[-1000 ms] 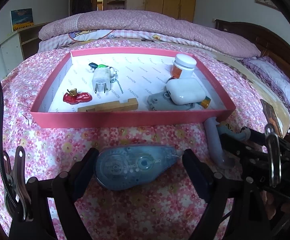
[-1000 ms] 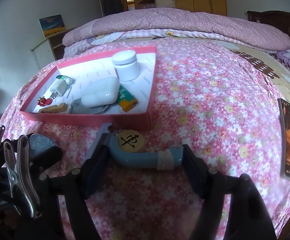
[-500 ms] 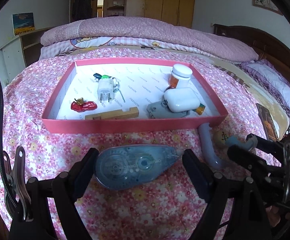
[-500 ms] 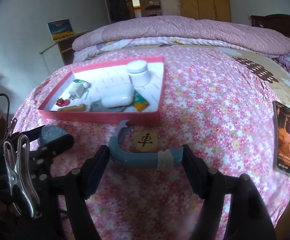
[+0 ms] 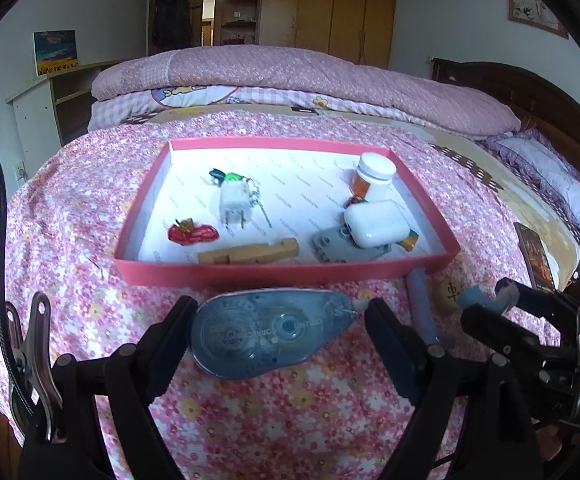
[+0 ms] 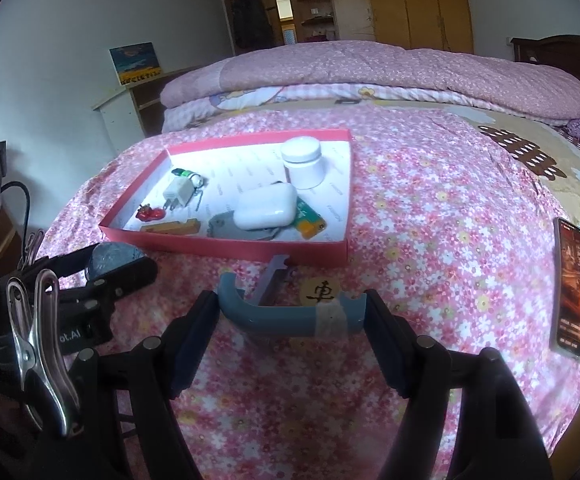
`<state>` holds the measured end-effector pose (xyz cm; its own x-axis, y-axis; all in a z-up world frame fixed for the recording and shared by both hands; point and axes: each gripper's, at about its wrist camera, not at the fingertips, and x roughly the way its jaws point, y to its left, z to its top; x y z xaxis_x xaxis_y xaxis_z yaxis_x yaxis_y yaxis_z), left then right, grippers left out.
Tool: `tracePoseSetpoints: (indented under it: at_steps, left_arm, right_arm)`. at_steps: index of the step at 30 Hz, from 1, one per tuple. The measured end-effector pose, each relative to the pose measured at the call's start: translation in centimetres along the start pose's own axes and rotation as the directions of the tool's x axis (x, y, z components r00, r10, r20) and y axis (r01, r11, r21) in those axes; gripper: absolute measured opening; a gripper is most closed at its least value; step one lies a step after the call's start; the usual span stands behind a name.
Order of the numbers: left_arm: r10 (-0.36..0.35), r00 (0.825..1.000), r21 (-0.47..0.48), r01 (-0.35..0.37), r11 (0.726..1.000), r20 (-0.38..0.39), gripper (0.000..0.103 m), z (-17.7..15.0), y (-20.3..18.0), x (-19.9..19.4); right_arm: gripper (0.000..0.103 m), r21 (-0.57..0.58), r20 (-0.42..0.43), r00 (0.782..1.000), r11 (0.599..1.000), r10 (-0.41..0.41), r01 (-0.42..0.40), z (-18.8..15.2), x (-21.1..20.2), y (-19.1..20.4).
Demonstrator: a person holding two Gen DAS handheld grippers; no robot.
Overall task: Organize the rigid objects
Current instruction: 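Carry the correction tape with the left gripper while the right gripper carries the blue tube over the box, then open the left gripper to drop the tape while the right gripper releases the blue tube in the box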
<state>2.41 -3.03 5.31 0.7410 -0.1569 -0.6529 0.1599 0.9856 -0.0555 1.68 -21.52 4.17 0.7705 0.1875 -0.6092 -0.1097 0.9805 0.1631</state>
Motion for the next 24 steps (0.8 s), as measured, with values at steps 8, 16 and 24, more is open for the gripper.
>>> tracePoseSetpoints:
  at_steps: [8, 16, 24]
  left_arm:
    - [0.010, 1.000, 0.004, -0.010, 1.000, 0.014, 0.088, 2.3, 1.0, 0.4]
    - [0.022, 1.000, 0.007, -0.022, 1.000, 0.023, 0.088, 5.3, 2.0, 2.0]
    - [0.022, 1.000, -0.002, -0.022, 1.000, 0.018, 0.088, 7.7, 2.8, 4.2]
  right_arm:
    - [0.074, -0.011, -0.009, 0.999, 0.999, 0.031, -0.031, 1.3, 0.9, 0.5]
    - [0.074, 0.001, -0.017, 0.998, 0.998, 0.064, -0.064, 3.5, 2.5, 0.8]
    - [0.074, 0.010, -0.020, 0.998, 0.998, 0.067, -0.067, 5.8, 4.4, 1.2]
